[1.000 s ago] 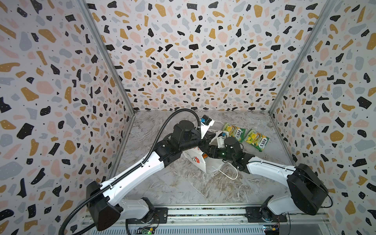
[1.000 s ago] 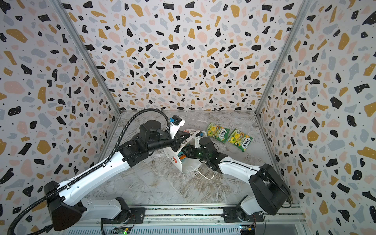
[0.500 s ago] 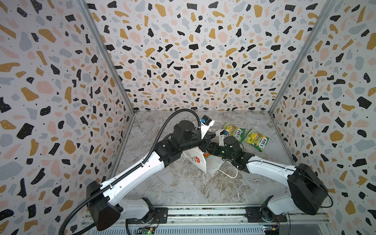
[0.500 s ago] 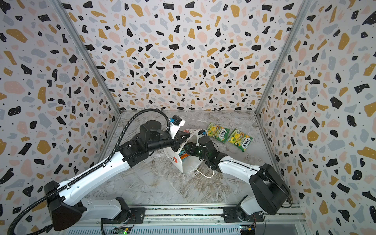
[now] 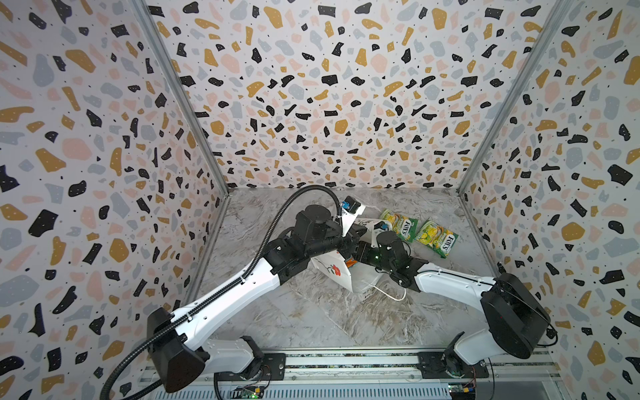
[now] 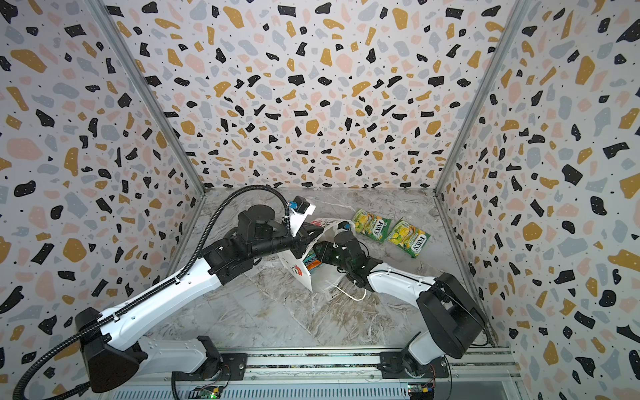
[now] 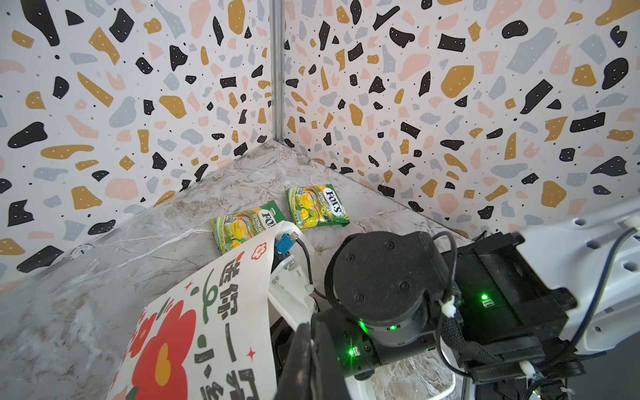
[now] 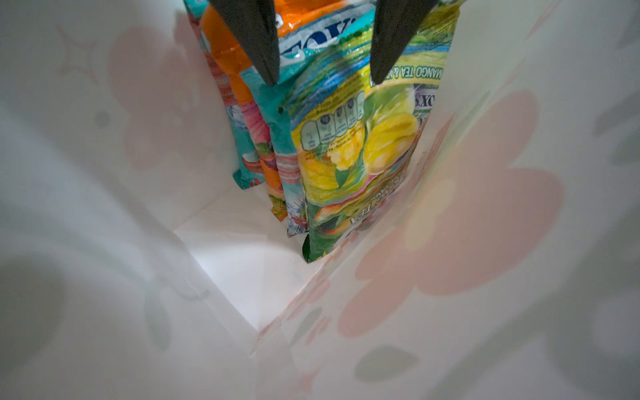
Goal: Take the snacks out of the paper bag
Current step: 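Push the right gripper deeper toward the yellow-green mango tea packet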
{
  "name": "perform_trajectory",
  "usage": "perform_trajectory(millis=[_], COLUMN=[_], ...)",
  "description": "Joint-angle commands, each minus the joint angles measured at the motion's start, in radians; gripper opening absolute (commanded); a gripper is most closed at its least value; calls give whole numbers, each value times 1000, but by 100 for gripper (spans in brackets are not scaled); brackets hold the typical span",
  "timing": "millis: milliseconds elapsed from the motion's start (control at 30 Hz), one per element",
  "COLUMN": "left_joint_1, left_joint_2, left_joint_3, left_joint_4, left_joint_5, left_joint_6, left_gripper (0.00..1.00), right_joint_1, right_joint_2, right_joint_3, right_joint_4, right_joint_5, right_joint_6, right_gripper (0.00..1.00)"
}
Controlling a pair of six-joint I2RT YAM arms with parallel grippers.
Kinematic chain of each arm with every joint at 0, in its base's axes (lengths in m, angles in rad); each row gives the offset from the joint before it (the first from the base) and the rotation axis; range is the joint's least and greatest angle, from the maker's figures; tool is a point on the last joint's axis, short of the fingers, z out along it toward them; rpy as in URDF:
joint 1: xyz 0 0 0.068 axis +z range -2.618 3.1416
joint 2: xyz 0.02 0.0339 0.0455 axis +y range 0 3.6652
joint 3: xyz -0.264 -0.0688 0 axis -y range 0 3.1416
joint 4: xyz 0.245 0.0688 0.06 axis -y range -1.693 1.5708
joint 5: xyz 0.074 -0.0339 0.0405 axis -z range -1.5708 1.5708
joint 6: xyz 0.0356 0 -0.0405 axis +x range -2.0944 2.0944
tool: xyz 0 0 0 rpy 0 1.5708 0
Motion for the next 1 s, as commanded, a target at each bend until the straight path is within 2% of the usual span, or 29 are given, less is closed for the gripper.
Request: perform_trajectory(millis=[0,167,533,967], left_joint_1=[-11,-11,-12,-17], left_joint_2=[-14,-14,-13,-11], left_joint_3=[1,1,4,5], left_joint_4=[23,23,21,19], left_joint_5=[18,19,20,21], left_joint_6=[7,7,7,7], left_gripper=[0,0,0,0], right_joint_1=[-3,1,26,26], right_joint_2=[7,0,-23,23], right_joint_3=[48,57,101,121], right_joint_4=[-8,-20,-110,-49], right_joint_5=[18,24,138,71], right_joint_6=[17,-5,-93,-178], right_gripper=[45,45,48,47])
